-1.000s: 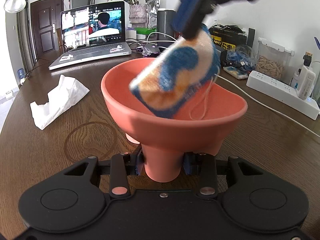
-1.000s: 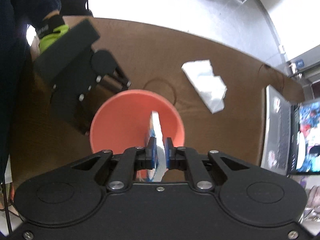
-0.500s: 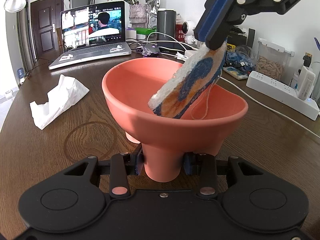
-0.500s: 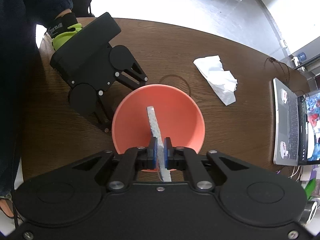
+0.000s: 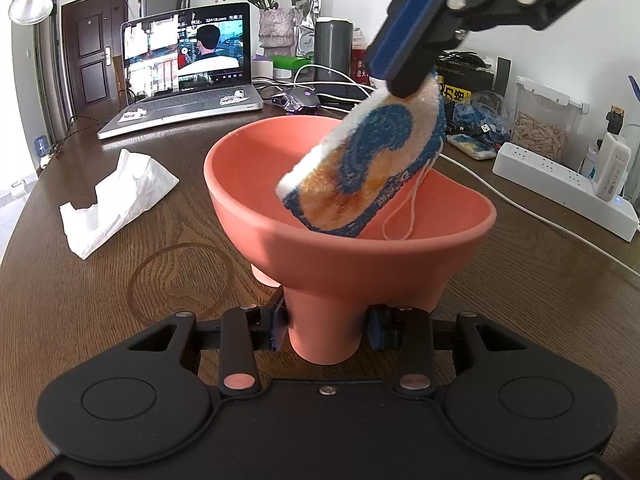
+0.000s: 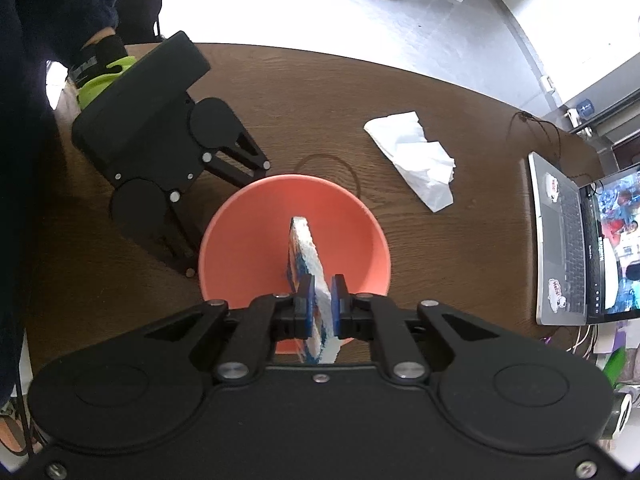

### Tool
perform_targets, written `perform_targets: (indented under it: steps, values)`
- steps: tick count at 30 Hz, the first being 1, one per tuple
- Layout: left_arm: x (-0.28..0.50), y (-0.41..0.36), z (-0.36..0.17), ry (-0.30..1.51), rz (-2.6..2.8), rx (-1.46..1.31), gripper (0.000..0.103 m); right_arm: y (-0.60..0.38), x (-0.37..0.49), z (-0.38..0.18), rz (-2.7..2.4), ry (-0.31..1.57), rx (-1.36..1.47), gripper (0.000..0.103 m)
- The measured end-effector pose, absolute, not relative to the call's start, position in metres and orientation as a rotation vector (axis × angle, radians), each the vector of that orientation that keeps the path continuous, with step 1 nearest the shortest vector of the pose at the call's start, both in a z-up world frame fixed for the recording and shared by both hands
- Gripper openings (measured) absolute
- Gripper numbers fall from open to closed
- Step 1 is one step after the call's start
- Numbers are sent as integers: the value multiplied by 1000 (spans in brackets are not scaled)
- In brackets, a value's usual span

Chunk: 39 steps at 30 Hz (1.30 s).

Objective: Clean bowl
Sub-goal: 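Wipe the sponge around the bowl's rim and inside with the right gripper, then scrub the bowl's inner surface with the sponge in the right gripper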

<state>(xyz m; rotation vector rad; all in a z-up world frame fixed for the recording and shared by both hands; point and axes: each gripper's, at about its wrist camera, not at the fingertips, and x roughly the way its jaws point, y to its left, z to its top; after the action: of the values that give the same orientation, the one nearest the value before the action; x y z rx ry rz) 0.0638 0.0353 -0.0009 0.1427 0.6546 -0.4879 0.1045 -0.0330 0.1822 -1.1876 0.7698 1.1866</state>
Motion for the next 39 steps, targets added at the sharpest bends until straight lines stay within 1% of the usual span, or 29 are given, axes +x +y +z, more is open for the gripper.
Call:
perform_targets:
  steps: [2,6,10,27,28,30,31,33,39]
  values:
    - [63,35,-1,655,-488,143,39,-34,103,182,1186,766,-1194,13]
    - [63,33,-1,655,-488,143,39,-33,102,181,1180,756,-1225,21]
    - [63,33,-1,654,-488,142,39,-31,99,180,1211,771,-1262,22]
    - [63,34,0,653,-487,144,39,-32,73,167,1239,621,-1470,23]
    - [63,33,0,652,-487,145,39,-32,71,163,1220,583,-1508,28]
    - [63,34,0,653,-487,145,39,-35,67,152,1193,496,-1601,34]
    - [63,34,0,653,-487,145,39,-36,67,150,1192,492,-1613,40]
    - [63,34,-1,653,-487,145,39,-36,69,151,1204,518,-1593,46]
    - [62,33,-1,652,-487,146,39,-35,60,155,1252,554,-1597,45]
